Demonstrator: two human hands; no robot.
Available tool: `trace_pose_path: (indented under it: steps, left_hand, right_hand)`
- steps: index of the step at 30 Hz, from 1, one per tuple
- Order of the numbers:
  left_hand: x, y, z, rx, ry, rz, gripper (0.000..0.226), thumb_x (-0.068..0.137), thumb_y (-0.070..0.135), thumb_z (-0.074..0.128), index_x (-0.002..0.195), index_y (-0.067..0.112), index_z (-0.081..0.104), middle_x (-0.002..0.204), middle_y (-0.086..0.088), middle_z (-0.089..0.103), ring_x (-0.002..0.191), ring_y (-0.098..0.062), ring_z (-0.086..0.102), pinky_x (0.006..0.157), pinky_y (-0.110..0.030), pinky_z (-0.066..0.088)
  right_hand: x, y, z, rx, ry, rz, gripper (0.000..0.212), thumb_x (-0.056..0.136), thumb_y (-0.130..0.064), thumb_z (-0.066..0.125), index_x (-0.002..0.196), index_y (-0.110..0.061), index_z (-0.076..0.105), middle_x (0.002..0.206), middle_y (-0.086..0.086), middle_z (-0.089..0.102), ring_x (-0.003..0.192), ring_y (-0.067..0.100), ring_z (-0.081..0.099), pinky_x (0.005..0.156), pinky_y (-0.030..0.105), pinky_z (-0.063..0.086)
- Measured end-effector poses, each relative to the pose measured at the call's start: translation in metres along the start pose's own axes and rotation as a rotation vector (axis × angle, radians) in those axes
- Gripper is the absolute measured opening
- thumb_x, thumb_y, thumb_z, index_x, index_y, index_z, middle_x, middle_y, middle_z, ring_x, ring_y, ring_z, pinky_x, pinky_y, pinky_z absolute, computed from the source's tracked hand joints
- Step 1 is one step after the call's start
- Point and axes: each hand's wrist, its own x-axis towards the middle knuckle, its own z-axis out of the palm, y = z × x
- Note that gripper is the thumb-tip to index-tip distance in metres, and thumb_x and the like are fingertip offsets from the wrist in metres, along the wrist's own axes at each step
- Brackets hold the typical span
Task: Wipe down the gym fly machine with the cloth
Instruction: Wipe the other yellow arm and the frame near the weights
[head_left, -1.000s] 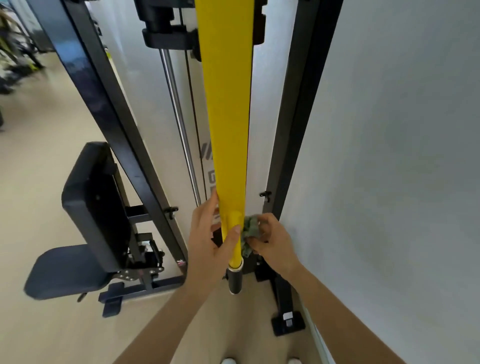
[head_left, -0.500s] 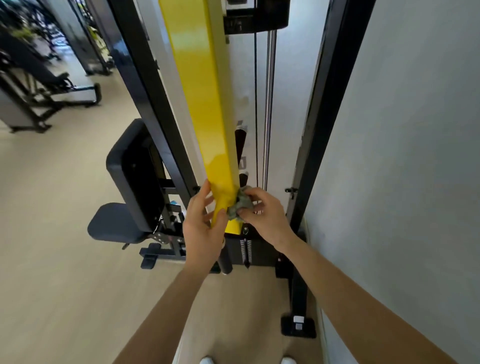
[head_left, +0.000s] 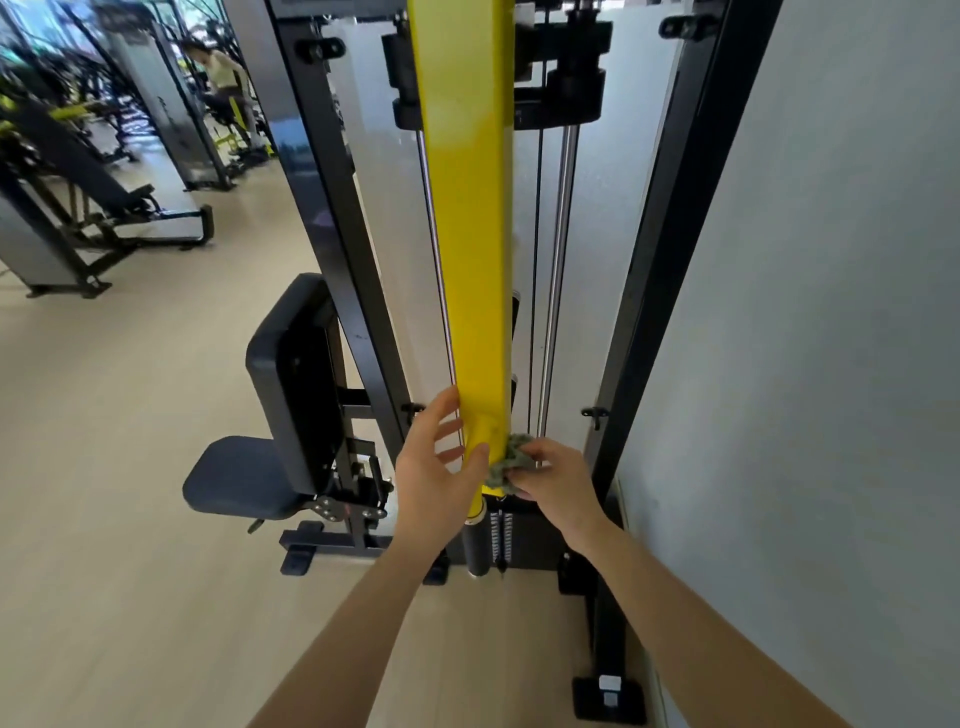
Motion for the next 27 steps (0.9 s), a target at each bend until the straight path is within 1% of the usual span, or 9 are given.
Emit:
trace_pose_path:
  steps: [2, 5, 8, 11, 14, 18, 21, 23, 27]
  left_hand:
    - [0.001, -0.002, -0.004, -0.009, -0.014, 0.011, 0.063, 0.089, 0.011, 0.075, 0.143, 0.032, 0.050, 0.135, 0.015, 0.059, 0.121, -0.003, 0.059, 0.090, -0.024, 0.057]
    - [0.003, -0.006, -0.007, -0.010, -0.032, 0.020, 0.065, 0.088, 0.013, 0.076, 0.144, 0.031, 0.049, 0.136, 0.014, 0.059, 0.122, -0.004, 0.059, 0.091, -0.026, 0.057]
    - [0.005, -0.006, -0.008, -0.013, -0.041, 0.025, 0.065, 0.087, 0.016, 0.077, 0.141, 0.038, 0.049, 0.135, 0.014, 0.059, 0.121, -0.001, 0.058, 0.089, -0.020, 0.056]
    - [0.006, -0.006, -0.009, -0.017, -0.048, 0.037, 0.064, 0.087, 0.020, 0.078, 0.137, 0.044, 0.048, 0.133, 0.017, 0.059, 0.119, 0.004, 0.057, 0.083, -0.009, 0.052]
    - [0.006, -0.007, -0.007, -0.022, -0.049, 0.026, 0.062, 0.087, 0.023, 0.079, 0.141, 0.034, 0.051, 0.134, 0.017, 0.059, 0.119, 0.004, 0.057, 0.083, -0.009, 0.052]
    - [0.006, -0.008, -0.007, -0.030, -0.051, 0.034, 0.064, 0.086, 0.020, 0.079, 0.143, 0.028, 0.051, 0.135, 0.015, 0.059, 0.120, 0.000, 0.058, 0.084, -0.012, 0.054]
    - [0.006, -0.007, -0.007, -0.021, -0.040, 0.044, 0.063, 0.086, 0.017, 0.079, 0.143, 0.024, 0.052, 0.136, 0.011, 0.059, 0.120, -0.004, 0.060, 0.085, -0.018, 0.057]
    - [0.006, -0.007, -0.007, -0.015, -0.042, 0.046, 0.063, 0.087, 0.017, 0.079, 0.144, 0.023, 0.052, 0.137, 0.010, 0.060, 0.121, -0.006, 0.060, 0.087, -0.021, 0.058]
    - [0.009, -0.010, -0.011, -0.005, -0.071, 0.035, 0.064, 0.087, 0.020, 0.079, 0.144, 0.029, 0.051, 0.136, 0.015, 0.059, 0.121, -0.002, 0.059, 0.085, -0.018, 0.057]
  right_hand:
    - [-0.002, 0.005, 0.001, -0.006, -0.027, 0.049, 0.017, 0.087, -0.003, 0.074, 0.097, -0.016, 0.069, 0.104, 0.003, 0.071, 0.090, 0.018, 0.074, 0.079, 0.037, 0.063]
    - [-0.002, 0.005, 0.000, 0.032, -0.064, 0.139, 0.021, 0.088, -0.003, 0.074, 0.103, -0.015, 0.067, 0.107, 0.007, 0.071, 0.092, 0.020, 0.074, 0.075, 0.033, 0.063]
    - [-0.004, -0.004, 0.000, 0.204, -0.066, 0.176, 0.024, 0.088, -0.004, 0.073, 0.107, -0.018, 0.068, 0.104, 0.005, 0.074, 0.091, 0.021, 0.076, 0.068, 0.029, 0.061]
    - [-0.004, -0.016, -0.003, 0.336, -0.043, 0.128, 0.026, 0.091, -0.008, 0.071, 0.114, -0.021, 0.070, 0.110, 0.002, 0.074, 0.098, 0.021, 0.075, 0.071, 0.032, 0.061]
    - [-0.004, -0.027, -0.005, 0.412, -0.016, 0.046, 0.024, 0.095, -0.011, 0.066, 0.118, -0.014, 0.071, 0.111, 0.005, 0.075, 0.099, 0.023, 0.074, 0.074, 0.033, 0.061]
    - [-0.008, -0.021, 0.000, 0.381, 0.042, -0.020, 0.015, 0.095, -0.007, 0.065, 0.106, -0.008, 0.075, 0.101, 0.008, 0.077, 0.095, 0.024, 0.075, 0.075, 0.027, 0.061]
    - [-0.008, -0.003, 0.006, 0.332, 0.076, 0.072, 0.010, 0.091, -0.003, 0.069, 0.098, -0.008, 0.075, 0.097, 0.007, 0.076, 0.092, 0.022, 0.076, 0.074, 0.027, 0.061]
    - [-0.007, 0.010, 0.009, 0.240, 0.073, 0.161, 0.011, 0.090, -0.003, 0.070, 0.099, -0.009, 0.072, 0.102, 0.006, 0.074, 0.092, 0.020, 0.076, 0.075, 0.030, 0.062]
    - [-0.008, 0.034, 0.011, 0.153, 0.040, 0.262, 0.022, 0.088, 0.000, 0.071, 0.105, -0.009, 0.061, 0.109, 0.010, 0.069, 0.088, 0.020, 0.076, 0.069, 0.031, 0.062]
